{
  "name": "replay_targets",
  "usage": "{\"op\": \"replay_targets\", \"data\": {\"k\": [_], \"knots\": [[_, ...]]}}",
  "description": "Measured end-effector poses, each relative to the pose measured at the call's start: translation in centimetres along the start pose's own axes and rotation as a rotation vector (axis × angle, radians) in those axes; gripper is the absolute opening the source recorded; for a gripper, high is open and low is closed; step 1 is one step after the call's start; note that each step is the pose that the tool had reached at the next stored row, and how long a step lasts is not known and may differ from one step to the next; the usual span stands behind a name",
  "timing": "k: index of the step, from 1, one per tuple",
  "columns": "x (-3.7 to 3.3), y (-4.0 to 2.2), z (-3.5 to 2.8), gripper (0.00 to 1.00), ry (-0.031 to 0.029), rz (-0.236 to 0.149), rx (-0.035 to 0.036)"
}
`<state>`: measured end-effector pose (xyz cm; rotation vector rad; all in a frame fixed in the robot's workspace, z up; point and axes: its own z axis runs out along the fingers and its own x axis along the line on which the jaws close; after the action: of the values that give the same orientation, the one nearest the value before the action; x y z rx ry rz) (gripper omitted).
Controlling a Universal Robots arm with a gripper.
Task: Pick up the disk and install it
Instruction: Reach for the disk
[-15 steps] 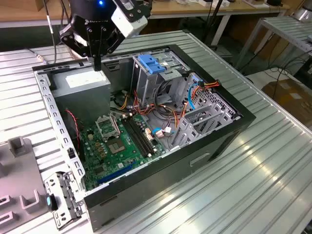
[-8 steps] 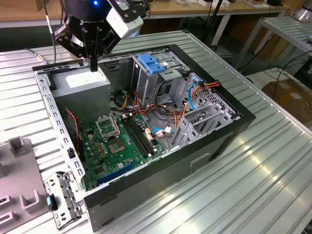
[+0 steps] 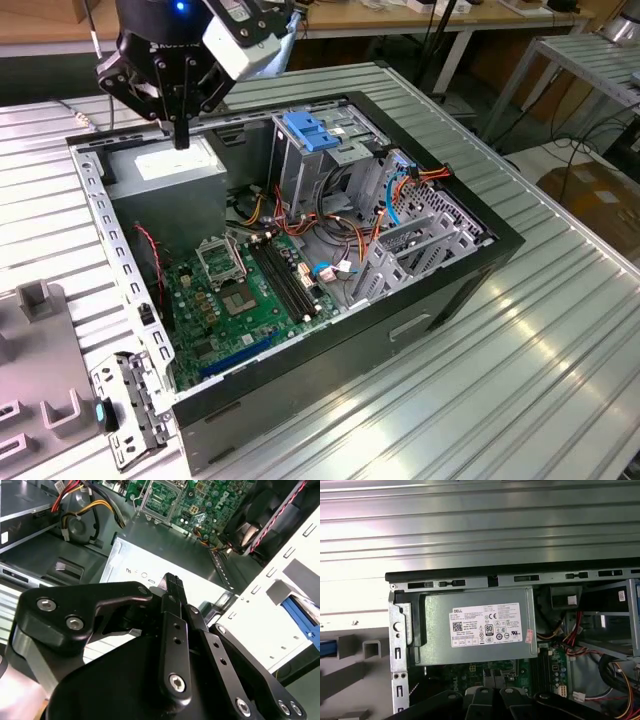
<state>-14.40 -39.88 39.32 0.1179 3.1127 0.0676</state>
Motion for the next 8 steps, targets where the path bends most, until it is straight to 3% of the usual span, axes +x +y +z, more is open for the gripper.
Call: {"op": "replay_targets", "data": {"k": [8], "knots": [[1.28,-0.08,-0.03,0.11,0.0003,0.0,-0.0001]]}}
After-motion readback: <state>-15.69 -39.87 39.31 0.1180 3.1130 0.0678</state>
